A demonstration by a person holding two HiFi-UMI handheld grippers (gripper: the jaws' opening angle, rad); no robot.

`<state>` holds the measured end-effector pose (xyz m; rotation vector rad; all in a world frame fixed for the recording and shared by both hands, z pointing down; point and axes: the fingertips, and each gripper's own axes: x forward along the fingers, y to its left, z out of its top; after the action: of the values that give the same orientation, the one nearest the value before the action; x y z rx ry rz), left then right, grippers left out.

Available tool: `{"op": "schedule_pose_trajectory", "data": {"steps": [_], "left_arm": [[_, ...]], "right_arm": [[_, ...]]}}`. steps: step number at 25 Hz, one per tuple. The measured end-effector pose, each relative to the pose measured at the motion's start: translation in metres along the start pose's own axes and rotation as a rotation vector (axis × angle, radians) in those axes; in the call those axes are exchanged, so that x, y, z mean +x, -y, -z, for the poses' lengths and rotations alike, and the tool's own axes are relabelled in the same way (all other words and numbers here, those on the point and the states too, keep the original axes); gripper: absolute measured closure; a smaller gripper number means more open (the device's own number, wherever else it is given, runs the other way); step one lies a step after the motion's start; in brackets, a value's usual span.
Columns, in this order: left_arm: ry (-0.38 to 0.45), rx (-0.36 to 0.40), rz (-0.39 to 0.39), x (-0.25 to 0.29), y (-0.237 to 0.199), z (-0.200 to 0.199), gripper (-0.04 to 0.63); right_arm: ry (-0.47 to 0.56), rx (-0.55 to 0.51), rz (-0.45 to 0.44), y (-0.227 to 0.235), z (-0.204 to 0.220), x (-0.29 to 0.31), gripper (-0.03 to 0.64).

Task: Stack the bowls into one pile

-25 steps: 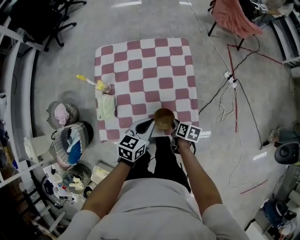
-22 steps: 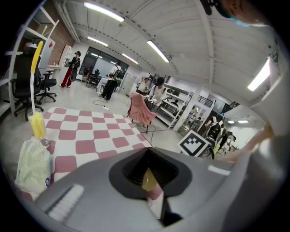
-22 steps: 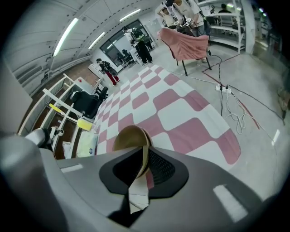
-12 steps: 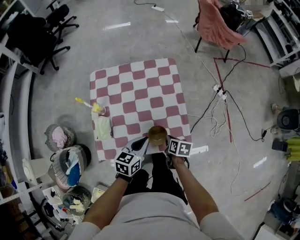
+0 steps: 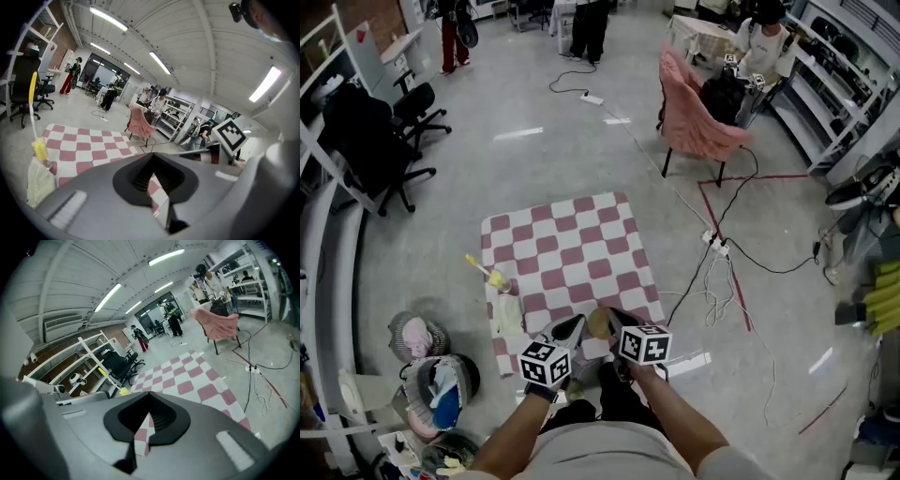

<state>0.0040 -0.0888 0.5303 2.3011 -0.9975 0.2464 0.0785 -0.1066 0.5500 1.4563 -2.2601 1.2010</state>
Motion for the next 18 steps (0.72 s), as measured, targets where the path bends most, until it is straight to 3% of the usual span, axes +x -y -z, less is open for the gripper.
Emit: {"op": "schedule_pose_trajectory", "data": {"steps": [9,18], "left_arm": [[0.133,0.088,0.032,-0.043,0.031,-0.078,0.589],[0.255,0.164,0.060,-0.086,0.058,-0.147,0.589]], "right_arm": [[0.209,-0.222,-0.054,-0.084,-0.070,-0.046,0.606],[0.357,-0.328,-0.083,-0.137,-0.116,-0.084,0.606]]}}
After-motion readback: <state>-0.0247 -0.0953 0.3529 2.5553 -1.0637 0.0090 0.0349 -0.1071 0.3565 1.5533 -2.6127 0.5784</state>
